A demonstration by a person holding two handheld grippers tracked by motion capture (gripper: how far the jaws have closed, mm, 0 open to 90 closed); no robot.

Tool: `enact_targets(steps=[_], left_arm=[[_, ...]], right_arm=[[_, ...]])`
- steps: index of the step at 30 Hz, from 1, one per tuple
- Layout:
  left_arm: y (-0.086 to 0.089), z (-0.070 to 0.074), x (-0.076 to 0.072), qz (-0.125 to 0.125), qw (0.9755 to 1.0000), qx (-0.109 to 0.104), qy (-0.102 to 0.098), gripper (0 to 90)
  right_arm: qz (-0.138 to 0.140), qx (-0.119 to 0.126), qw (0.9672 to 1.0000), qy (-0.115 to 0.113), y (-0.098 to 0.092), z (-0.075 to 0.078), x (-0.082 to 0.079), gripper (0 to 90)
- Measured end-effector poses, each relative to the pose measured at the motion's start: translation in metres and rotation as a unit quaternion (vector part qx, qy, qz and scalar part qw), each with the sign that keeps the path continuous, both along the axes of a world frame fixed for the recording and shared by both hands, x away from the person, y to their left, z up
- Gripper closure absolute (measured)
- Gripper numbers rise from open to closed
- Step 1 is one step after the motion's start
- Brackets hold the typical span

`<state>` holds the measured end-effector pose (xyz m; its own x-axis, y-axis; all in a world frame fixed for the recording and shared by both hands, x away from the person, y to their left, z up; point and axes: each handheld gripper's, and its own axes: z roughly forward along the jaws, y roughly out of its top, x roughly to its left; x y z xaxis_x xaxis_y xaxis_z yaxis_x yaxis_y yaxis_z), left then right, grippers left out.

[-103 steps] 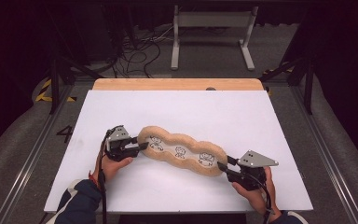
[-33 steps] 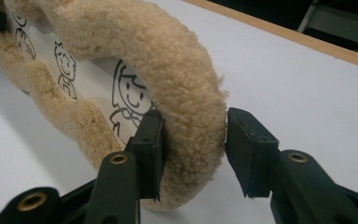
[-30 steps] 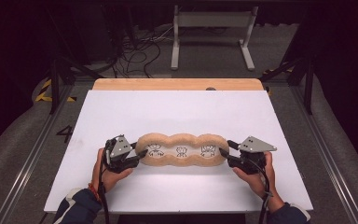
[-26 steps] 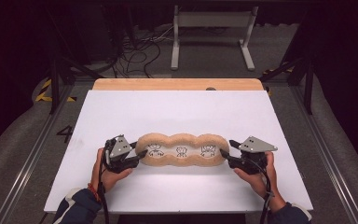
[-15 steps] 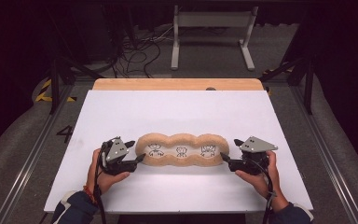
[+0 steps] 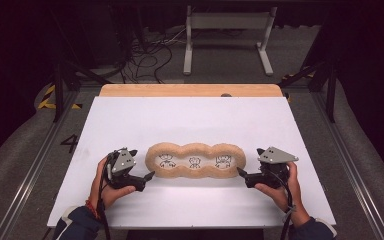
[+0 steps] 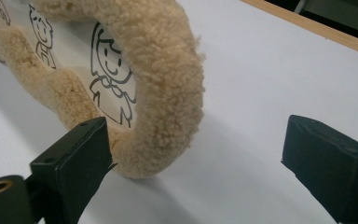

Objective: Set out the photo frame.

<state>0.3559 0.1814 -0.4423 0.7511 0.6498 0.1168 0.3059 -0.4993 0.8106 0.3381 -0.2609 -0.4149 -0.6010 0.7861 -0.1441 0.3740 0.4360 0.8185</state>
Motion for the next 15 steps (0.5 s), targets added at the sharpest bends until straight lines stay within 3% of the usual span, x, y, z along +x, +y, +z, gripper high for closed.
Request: enact_targets(steps=[15], left_arm=[[0.0012, 0.0019, -0.0026, -0.003, 0.9999, -0.004, -0.016, 6.4]], right_arm=[[0.010, -0.015, 0.9998, 0.003, -0.0046, -0.0006, -0.0031, 9.6]])
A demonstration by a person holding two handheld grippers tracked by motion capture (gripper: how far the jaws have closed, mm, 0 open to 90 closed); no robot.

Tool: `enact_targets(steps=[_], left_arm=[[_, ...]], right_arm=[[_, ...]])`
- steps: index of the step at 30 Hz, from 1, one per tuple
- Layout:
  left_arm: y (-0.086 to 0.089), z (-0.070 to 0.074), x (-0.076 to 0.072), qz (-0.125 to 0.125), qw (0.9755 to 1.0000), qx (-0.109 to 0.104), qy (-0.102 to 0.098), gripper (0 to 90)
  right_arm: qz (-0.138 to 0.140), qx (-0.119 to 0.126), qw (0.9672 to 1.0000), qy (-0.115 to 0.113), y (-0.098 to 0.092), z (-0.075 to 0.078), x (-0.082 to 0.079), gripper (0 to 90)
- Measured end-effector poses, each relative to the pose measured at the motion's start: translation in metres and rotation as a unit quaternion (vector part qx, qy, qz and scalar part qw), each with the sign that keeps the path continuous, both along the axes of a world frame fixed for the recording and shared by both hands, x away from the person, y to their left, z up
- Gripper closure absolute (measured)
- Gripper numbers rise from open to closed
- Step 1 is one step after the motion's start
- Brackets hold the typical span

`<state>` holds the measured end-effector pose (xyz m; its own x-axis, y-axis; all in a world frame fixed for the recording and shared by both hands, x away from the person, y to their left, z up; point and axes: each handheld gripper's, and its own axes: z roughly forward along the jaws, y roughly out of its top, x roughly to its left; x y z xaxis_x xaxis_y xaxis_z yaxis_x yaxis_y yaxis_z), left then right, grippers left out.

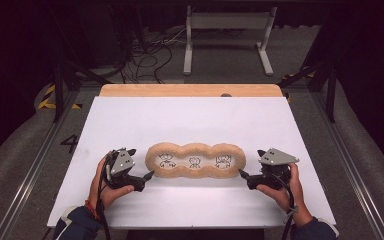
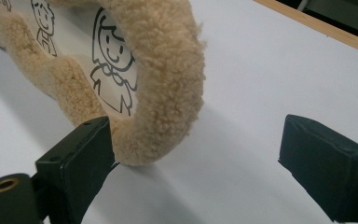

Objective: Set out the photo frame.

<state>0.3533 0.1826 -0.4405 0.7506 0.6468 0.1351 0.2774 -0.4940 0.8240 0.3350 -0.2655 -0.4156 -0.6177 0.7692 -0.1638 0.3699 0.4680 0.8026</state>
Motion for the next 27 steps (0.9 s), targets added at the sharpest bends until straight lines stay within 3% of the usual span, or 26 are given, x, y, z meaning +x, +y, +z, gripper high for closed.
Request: enact_targets(steps=[8, 9, 14, 17, 27], left_arm=[[0.002, -0.003, 0.001, -0.006, 1.0000, 0.004, -0.001, 6.2], [0.003, -0.002, 0.000, -0.007, 1.0000, 0.000, -0.004, 6.2], [0.004, -0.005, -0.002, -0.014, 0.9999, 0.006, -0.001, 6.2], [0.009, -0.009, -0.002, -0.010, 0.9999, 0.010, 0.003, 6.3], [0.015, -0.010, -0.005, -0.010, 0.9999, 0.009, 0.006, 6.2]], right_arm=[[0.000, 0.001, 1.0000, 0.005, -0.006, -0.001, -0.002, 9.6], [0.001, -0.015, 0.9999, 0.003, -0.007, -0.003, -0.003, 9.7], [0.006, -0.026, 0.9995, -0.014, -0.010, -0.002, -0.006, 9.7], [0.005, -0.013, 0.9998, -0.013, -0.016, -0.004, -0.007, 9.7], [-0.009, -0.027, 0.9995, -0.016, -0.027, -0.011, -0.013, 9.9]])
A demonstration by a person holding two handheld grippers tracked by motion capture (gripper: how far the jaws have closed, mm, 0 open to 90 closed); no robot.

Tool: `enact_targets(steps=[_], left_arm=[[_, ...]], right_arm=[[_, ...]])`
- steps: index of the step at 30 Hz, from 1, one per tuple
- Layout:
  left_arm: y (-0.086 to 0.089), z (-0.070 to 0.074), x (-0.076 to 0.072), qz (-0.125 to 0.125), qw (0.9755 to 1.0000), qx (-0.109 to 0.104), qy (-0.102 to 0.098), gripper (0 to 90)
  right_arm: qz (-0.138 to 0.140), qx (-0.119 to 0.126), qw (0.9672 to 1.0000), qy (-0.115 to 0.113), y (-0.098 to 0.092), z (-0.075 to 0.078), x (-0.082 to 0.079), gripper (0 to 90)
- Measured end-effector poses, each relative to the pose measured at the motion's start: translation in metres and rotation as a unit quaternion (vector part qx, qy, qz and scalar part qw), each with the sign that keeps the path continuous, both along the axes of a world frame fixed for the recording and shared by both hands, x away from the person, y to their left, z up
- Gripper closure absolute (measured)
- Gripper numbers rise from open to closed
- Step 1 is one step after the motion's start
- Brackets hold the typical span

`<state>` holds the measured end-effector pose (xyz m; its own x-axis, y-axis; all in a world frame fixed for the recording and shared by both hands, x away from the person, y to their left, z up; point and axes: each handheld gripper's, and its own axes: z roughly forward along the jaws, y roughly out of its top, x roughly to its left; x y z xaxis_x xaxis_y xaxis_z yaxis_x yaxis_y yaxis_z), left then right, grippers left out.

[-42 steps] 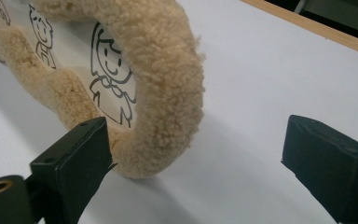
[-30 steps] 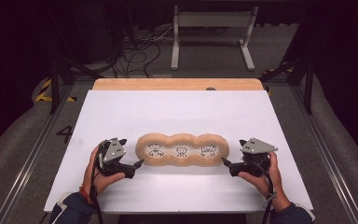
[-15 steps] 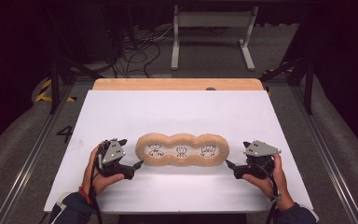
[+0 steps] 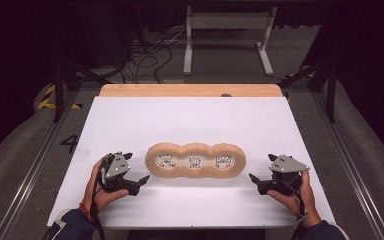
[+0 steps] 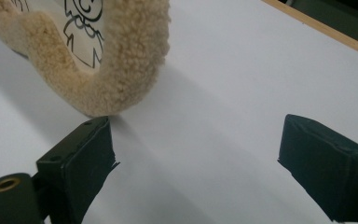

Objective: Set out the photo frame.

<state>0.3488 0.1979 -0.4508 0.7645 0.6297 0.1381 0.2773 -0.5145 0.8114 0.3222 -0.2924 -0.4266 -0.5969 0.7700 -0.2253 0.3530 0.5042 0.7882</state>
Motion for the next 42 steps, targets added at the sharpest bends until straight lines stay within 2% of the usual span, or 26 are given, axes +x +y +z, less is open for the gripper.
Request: enact_targets(steps=[12, 21, 26, 30, 38, 42], left_arm=[[0.013, -0.001, -0.007, 0.003, 1.0000, -0.005, 0.000, 6.3], [0.029, -0.003, -0.015, 0.011, 0.9999, -0.010, 0.003, 6.3], [0.034, -0.006, -0.020, 0.015, 0.9999, -0.006, 0.007, 6.3], [0.044, -0.007, -0.026, 0.023, 0.9995, -0.017, 0.012, 6.3], [0.060, -0.009, -0.034, 0.020, 0.9994, -0.025, 0.015, 7.1], [0.067, -0.011, -0.038, 0.028, 0.9990, -0.029, 0.016, 6.8]], right_arm=[[-0.018, 0.003, 0.9998, 0.002, -0.016, -0.005, -0.014, 9.9], [-0.030, 0.012, 0.9995, 0.006, -0.026, -0.011, -0.022, 9.9], [-0.033, 0.016, 0.9993, 0.008, -0.030, -0.013, -0.025, 9.8], [-0.038, 0.021, 0.9990, 0.008, -0.035, -0.016, -0.029, 9.7], [-0.047, 0.034, 0.9982, 0.017, -0.045, -0.022, -0.034, 9.7], [-0.050, 0.039, 0.9978, 0.020, -0.049, -0.025, -0.036, 9.6]])
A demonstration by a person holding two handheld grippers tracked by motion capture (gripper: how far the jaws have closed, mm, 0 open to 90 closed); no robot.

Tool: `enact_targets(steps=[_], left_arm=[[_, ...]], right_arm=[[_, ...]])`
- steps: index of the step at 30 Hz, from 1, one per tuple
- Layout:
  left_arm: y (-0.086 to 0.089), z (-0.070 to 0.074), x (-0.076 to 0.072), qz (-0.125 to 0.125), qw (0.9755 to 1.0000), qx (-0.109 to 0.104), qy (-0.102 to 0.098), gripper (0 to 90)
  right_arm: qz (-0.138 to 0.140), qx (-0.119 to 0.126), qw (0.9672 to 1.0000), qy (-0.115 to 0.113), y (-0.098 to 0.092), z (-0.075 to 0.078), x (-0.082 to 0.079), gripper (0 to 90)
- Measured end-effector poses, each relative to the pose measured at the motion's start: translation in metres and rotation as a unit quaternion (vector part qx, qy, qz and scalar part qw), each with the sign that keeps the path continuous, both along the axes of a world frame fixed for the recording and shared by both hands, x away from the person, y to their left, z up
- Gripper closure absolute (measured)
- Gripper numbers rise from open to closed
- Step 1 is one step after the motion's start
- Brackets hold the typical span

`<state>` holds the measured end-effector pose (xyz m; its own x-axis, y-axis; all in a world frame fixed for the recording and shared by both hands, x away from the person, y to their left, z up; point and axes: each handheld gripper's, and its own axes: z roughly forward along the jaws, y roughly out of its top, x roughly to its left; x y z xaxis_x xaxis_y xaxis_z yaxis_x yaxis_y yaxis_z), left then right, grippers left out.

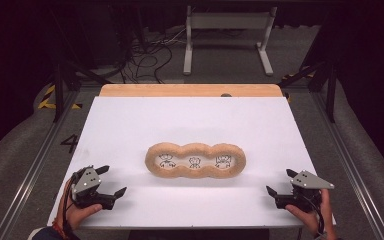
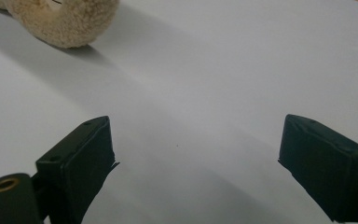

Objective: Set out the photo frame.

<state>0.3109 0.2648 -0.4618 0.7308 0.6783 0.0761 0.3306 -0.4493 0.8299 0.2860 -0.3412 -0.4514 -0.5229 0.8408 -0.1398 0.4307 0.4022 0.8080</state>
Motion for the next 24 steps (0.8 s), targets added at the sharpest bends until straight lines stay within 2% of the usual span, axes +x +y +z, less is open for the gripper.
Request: enact_targets(steps=[4, 10, 17, 22, 24], left_arm=[[0.0063, -0.0014, -0.0002, 0.007, 1.0000, -0.002, 0.005, 6.8], [0.0048, -0.0015, -0.0007, 0.004, 1.0000, 0.001, 0.001, 6.6], [0.0065, -0.0015, -0.0022, 0.002, 1.0000, -0.002, 0.001, 6.3], [0.0031, -0.0028, -0.0007, 0.000, 0.9999, 0.010, 0.007, 6.3], [0.0023, -0.0024, -0.0009, 0.002, 0.9999, 0.011, 0.004, 6.3]], right_arm=[[-0.002, -0.002, 1.0000, -0.001, 0.0003, -0.0011, 0.0007, 9.6], [-0.003, -0.009, 0.9999, -0.005, 0.0020, -0.0013, -0.0011, 12.3], [-0.008, -0.005, 0.9999, -0.010, 0.0031, -0.0002, -0.0003, 9.7], [-0.008, -0.008, 0.9999, -0.008, 0.0028, -0.0012, 0.0003, 9.3], [-0.007, -0.008, 0.9999, -0.008, 0.0023, -0.0015, 0.0004, 9.2]])
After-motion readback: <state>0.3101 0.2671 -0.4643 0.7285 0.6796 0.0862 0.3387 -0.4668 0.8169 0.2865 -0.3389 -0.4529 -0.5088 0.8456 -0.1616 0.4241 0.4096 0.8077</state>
